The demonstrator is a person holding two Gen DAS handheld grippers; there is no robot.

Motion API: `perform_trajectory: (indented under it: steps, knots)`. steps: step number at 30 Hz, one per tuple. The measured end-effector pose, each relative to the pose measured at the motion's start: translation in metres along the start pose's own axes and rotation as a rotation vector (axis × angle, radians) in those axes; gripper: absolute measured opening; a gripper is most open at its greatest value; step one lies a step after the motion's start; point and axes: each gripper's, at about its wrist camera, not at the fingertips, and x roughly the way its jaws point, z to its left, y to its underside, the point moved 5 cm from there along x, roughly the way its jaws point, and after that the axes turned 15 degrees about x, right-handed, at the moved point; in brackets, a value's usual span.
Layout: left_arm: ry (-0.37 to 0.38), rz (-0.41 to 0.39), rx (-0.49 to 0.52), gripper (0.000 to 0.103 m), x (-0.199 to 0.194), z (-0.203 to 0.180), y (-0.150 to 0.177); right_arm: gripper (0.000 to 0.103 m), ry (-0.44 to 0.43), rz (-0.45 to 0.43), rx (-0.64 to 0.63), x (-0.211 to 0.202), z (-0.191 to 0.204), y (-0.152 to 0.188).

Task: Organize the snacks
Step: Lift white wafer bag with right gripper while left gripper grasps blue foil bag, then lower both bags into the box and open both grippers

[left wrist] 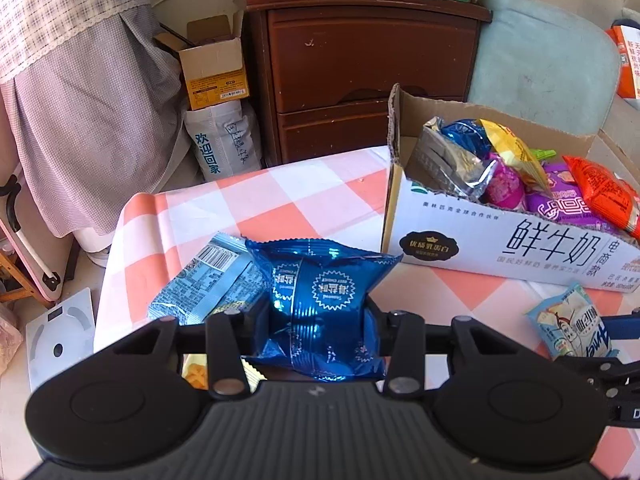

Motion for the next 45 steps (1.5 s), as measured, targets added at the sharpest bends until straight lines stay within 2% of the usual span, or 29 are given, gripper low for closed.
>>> perform_trajectory:
  steps: [11, 31, 39, 45]
  knots:
    - [0.015, -0.037, 0.062, 0.043, -0.022, -0.01, 0.005, 0.049, -0.02, -0.023, -0.005, -0.01, 0.004, -0.005]
    - [-0.002, -0.098, 0.035, 0.043, -0.047, -0.007, 0.0, 0.049, -0.036, -0.084, -0.031, -0.024, 0.019, -0.014]
    - [-0.002, -0.152, 0.02, 0.043, -0.062, -0.01, -0.016, 0.049, -0.065, -0.146, -0.032, -0.045, 0.022, -0.026]
    - [-0.016, -0.211, 0.008, 0.043, -0.076, -0.011, -0.036, 0.049, -0.081, -0.238, 0.02, -0.068, 0.009, -0.047]
